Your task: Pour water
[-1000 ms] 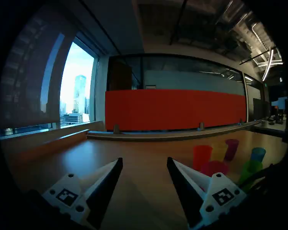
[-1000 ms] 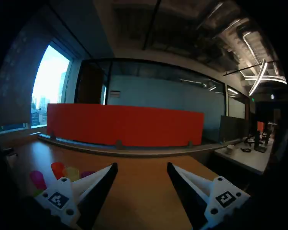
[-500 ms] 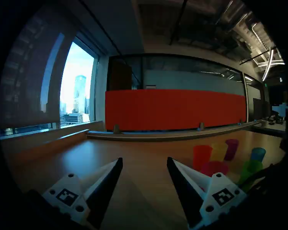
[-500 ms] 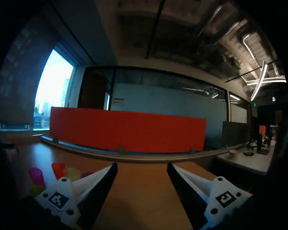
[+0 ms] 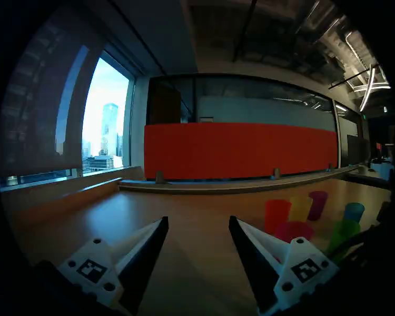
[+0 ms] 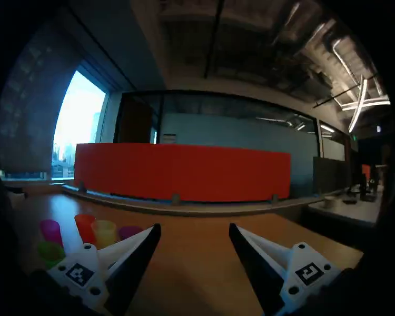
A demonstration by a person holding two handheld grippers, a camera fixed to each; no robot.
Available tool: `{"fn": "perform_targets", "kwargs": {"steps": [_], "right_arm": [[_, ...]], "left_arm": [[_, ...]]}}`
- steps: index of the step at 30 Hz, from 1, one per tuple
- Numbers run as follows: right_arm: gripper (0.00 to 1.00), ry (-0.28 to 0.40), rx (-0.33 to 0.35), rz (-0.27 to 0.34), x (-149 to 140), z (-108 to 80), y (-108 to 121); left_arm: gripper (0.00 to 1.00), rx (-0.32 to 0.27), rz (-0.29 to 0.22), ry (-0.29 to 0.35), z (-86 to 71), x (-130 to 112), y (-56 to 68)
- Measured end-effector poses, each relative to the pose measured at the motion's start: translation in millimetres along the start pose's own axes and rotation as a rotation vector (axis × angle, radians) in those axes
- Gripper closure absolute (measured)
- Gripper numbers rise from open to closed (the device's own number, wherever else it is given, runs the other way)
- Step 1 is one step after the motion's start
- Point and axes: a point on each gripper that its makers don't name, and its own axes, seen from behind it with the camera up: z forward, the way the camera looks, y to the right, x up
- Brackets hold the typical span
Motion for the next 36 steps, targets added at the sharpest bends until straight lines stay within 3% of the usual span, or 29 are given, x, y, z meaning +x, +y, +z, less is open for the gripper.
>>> {"fn": "perform_targets", "kwargs": {"steps": [9,36], "right_arm": [[0.00,-0.036,-0.010,0.060,-20.8,3.4,15.9],[0.00,-0.061,-0.004,0.040,-39.9,7.5,18.4]], "left_arm": [[0.16,0.000,0.000,0.000,0.3,-0.3,-0.9],[0.15,0.000,0.000,0.000,0.2,-0.6,-1.2]]}}
